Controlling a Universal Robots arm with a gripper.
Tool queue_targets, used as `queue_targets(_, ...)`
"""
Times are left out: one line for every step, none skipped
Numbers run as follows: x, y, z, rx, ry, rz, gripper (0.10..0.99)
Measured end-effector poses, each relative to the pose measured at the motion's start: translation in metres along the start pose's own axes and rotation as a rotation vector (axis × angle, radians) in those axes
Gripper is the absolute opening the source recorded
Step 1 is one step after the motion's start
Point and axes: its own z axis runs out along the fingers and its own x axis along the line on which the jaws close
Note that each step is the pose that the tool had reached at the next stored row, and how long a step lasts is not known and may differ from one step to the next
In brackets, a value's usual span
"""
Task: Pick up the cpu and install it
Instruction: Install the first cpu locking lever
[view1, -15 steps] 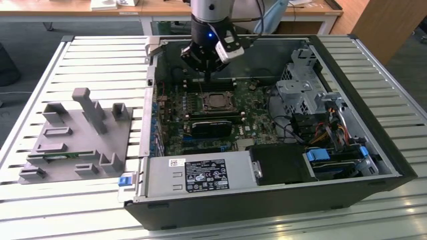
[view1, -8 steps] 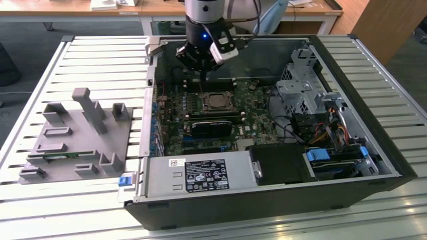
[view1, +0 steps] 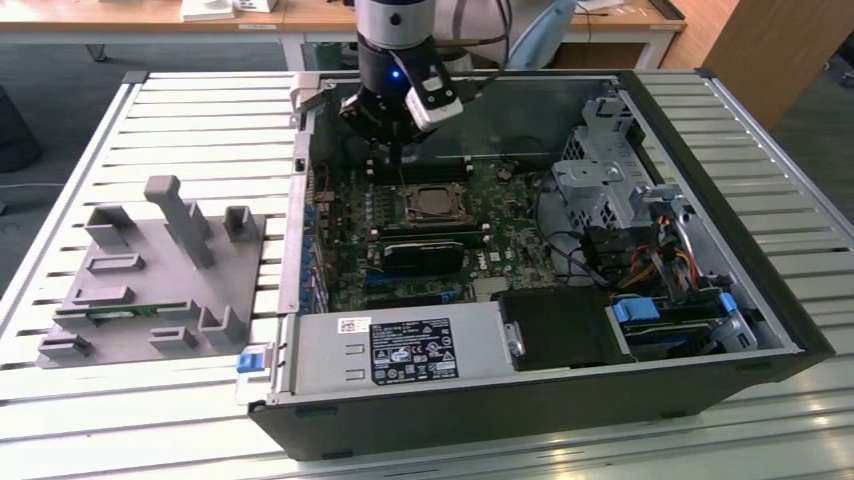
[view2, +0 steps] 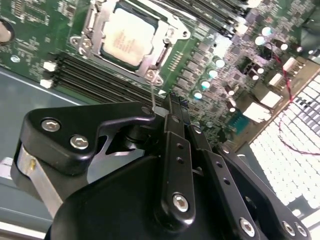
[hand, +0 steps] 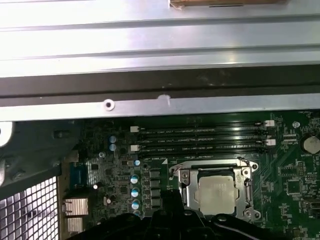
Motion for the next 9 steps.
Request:
queue_targets(0.0021, -0.0002, 0.0001, 0.000, -0.0003, 0.000, 0.110)
queue_targets(0.0040, -0.0003, 0.0002, 0.000, -0.0005, 0.000, 0.110)
queue_targets(0.0057, -0.0004, 0.0003, 0.000, -0.0006, 0.000, 0.110)
queue_targets(0.0072, -0.0005, 0.0004, 0.000, -0.0007, 0.000, 0.110)
queue_targets(0.0085, -0.0006, 0.0006, 0.000, -0.0008, 0.000, 0.110)
queue_targets(0.0094, -0.0005, 0.0009, 0.000, -0.0009, 0.000, 0.110)
queue_targets(0.0097, -0.0001, 0.0012, 0.000, -0.0008, 0.000, 0.110)
queue_targets(0.0099, 0.0009, 0.0014, 0.000, -0.0007, 0.000, 0.110)
queue_targets(0.0100, 0.0024, 0.0019, 0.000, -0.0007, 0.000, 0.110)
